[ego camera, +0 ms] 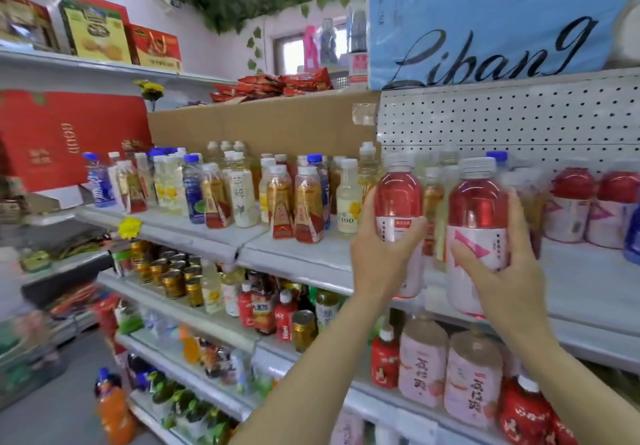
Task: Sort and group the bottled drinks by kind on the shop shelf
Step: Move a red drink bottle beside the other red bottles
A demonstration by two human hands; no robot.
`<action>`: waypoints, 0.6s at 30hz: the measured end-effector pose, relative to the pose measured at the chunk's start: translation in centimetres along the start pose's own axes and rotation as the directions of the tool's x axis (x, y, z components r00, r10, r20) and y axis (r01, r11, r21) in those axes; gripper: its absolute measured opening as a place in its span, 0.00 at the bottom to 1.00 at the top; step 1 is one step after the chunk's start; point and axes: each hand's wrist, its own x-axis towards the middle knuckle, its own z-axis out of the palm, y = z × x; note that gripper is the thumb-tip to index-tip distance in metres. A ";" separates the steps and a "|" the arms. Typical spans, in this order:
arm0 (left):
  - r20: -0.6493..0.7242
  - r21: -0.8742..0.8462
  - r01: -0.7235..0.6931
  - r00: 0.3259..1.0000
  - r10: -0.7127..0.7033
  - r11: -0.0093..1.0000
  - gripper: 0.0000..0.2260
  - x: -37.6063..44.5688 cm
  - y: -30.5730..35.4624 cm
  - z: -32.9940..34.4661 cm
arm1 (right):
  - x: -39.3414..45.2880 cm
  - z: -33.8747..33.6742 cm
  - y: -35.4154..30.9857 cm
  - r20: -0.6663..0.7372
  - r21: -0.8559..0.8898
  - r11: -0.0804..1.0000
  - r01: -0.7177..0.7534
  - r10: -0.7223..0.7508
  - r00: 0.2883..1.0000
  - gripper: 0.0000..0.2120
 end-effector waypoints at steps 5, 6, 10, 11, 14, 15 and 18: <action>-0.053 0.043 -0.007 0.999 0.009 0.999 0.32 0.7 -1.1 -9.5 | -2.8 9.1 -1.9 0.061 0.086 0.996 0.002 -0.007 0.998 0.42; -0.064 0.047 -0.001 0.998 0.004 0.999 0.33 0.9 -1.5 -11.2 | -3.2 10.8 -2.1 0.066 0.092 0.996 0.006 -0.012 0.998 0.42; -0.104 0.053 0.029 0.994 -0.024 0.998 0.35 1.8 -2.6 -17.0 | -4.0 17.4 -3.5 0.099 0.135 0.991 -0.026 0.012 0.995 0.42; -0.112 0.066 0.035 0.993 -0.027 0.997 0.33 2.3 -3.0 -18.2 | -3.9 18.9 -3.8 0.110 0.140 0.990 -0.024 0.009 0.994 0.42; -0.136 0.089 0.040 0.990 -0.027 0.995 0.30 4.2 -4.5 -21.2 | -3.4 23.2 -4.0 0.153 0.162 0.986 -0.031 0.006 0.988 0.41; -0.144 0.094 0.038 0.989 -0.024 0.995 0.31 5.0 -5.0 -22.0 | -3.1 24.5 -3.8 0.159 0.174 0.984 -0.030 0.002 0.987 0.42; -0.168 0.110 0.033 0.986 -0.014 0.993 0.31 7.6 -6.9 -24.1 | -1.9 28.5 -2.7 0.173 0.172 0.985 -0.008 -0.022 0.985 0.43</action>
